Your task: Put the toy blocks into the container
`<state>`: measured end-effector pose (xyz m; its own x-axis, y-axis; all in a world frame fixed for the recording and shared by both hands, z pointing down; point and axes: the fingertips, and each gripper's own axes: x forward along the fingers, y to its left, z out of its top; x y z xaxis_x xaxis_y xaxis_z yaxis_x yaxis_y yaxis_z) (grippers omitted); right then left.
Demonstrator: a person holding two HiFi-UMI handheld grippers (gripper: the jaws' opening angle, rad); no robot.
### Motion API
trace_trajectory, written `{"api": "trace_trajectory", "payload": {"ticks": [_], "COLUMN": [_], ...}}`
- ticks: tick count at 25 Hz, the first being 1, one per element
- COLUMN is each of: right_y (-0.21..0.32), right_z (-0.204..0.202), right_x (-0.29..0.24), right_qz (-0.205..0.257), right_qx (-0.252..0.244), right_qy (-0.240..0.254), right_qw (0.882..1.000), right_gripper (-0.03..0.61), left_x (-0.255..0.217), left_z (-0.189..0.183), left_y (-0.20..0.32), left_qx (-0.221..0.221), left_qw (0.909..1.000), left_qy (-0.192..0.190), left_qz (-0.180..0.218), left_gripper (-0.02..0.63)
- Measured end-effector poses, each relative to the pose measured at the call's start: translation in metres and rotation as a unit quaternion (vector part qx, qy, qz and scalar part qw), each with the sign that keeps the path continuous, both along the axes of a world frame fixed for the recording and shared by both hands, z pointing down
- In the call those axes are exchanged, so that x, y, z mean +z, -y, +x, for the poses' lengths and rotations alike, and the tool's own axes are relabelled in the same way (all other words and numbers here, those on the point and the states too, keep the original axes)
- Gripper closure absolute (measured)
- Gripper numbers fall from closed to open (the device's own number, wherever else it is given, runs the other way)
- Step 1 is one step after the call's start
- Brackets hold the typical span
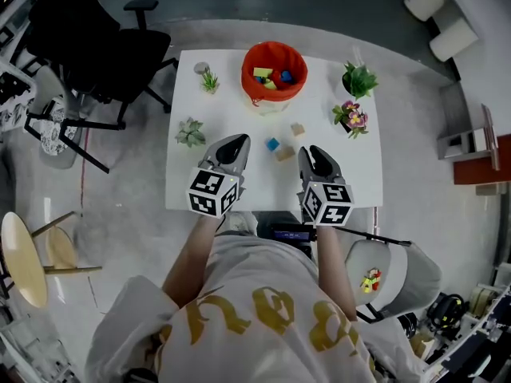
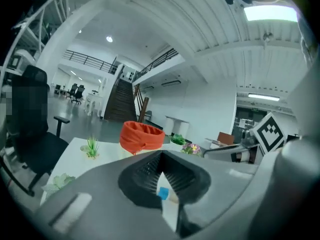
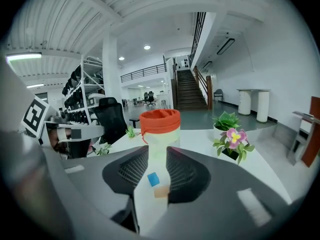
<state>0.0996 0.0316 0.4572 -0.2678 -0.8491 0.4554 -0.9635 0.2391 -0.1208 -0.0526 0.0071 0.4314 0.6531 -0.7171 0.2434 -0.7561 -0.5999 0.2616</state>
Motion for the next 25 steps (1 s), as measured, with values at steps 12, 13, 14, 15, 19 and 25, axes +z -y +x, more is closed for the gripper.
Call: {"api": "trace_trajectory", "payload": {"ticks": [12,13,14,15,19,25], "right_y": [0.030,0.033,0.037,0.040,0.047,0.059], "right_z": [0.005,0.007,0.008,0.010,0.015,0.029], "right_x": [0.029,0.030,0.031,0.033,0.047,0.073], "right_qz": [-0.026,-0.028,-0.030,-0.033,-0.050,-0.079], "right_qx": [-0.018,-0.017,-0.017,-0.016,-0.018,-0.012], "right_qy": [0.012,0.010,0.008,0.006,0.000,-0.007], "right_qw": [0.999,0.999,0.999,0.999,0.999,0.997], "right_gripper": [0.408,0.410,0.413,0.414,0.414,0.414], "left_x": [0.030,0.031,0.032,0.033,0.041,0.070], "left_z": [0.016,0.014,0.013,0.014,0.020,0.033], "left_y": [0.016,0.019,0.022,0.024,0.030,0.045], "left_qx": [0.022,0.016,0.012,0.013,0.020,0.033], "left_qw": [0.9977,0.9977,0.9978,0.9982,0.9981,0.9958], "left_qy": [0.052,0.052,0.048,0.038,-0.005,0.025], "left_qz": [-0.037,-0.040,-0.043,-0.044,-0.058,-0.081], "left_gripper": [0.612,0.612,0.612,0.612,0.612,0.612]}}
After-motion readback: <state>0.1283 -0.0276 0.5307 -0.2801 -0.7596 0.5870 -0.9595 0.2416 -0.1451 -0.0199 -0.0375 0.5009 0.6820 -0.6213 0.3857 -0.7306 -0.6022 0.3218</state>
